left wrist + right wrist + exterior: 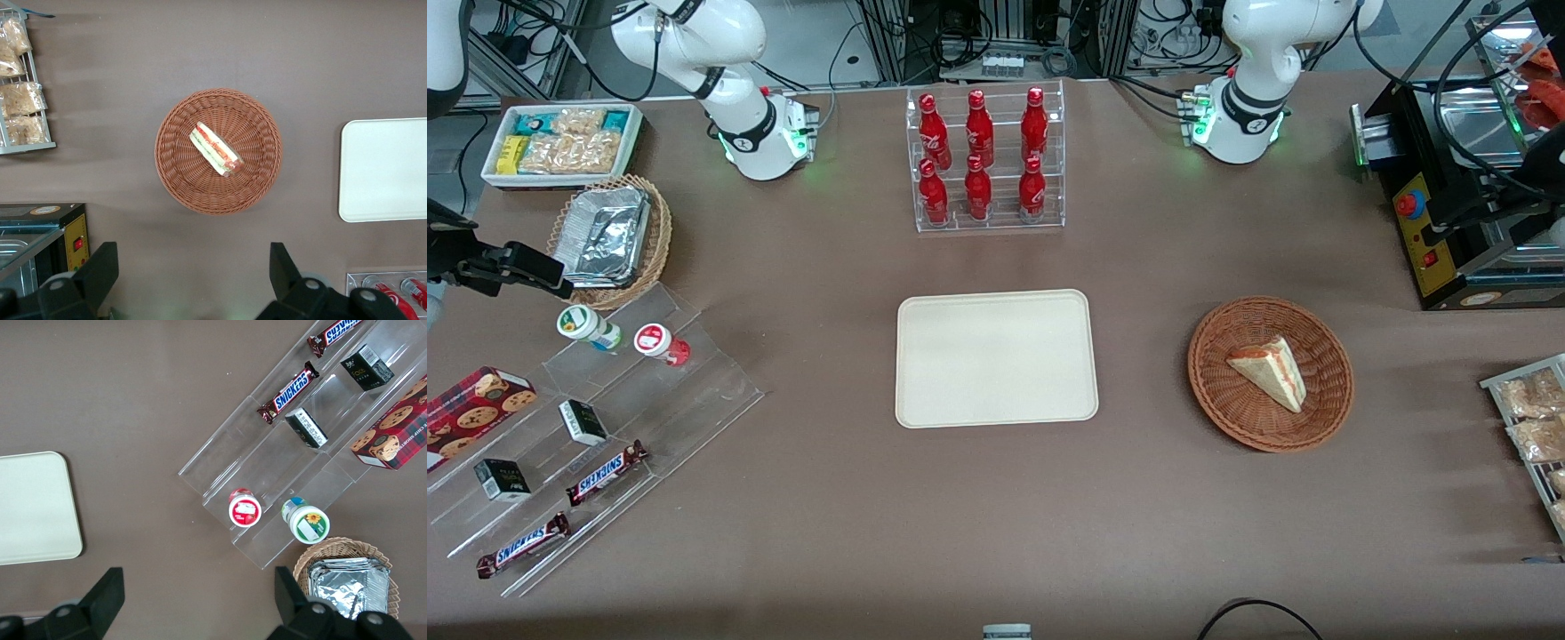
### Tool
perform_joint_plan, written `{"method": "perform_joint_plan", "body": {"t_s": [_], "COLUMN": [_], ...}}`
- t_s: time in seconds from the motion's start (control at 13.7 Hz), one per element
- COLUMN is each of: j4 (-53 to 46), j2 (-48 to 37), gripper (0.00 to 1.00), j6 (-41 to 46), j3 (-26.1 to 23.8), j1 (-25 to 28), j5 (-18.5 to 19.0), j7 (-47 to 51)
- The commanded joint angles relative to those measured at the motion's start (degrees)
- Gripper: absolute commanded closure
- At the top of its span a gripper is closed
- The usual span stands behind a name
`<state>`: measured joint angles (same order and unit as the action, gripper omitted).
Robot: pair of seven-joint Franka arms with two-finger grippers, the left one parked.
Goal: Place green gum on tray
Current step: 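Move the right gripper down to the white-and-green gum tub on the shelf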
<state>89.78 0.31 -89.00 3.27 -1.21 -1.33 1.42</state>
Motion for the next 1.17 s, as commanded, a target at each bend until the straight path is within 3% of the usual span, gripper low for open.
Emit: {"method": "perform_joint_plan", "body": {"t_s": [0.0, 0.37, 0.59, 0.8, 1.1], "j4": [-1.46, 4.85, 14.94, 26.03, 33.51], "j2": [0.84, -0.13, -3.46, -7.16, -7.78], "gripper": [0.00, 0.00, 0.00, 0.00, 0.01], "j6": [1.36, 0.06, -8.61, -19.00, -30.86], "j3": [-0.02, 1.38, 4.36, 7.79, 12.71], "j1": [0.25, -0.37, -0.28, -0.19, -0.19], "j5": [0.54, -0.16, -0.25, -0.16, -0.16], "j7": [-0.02, -0.37, -8.25, -25.70, -44.89]}}
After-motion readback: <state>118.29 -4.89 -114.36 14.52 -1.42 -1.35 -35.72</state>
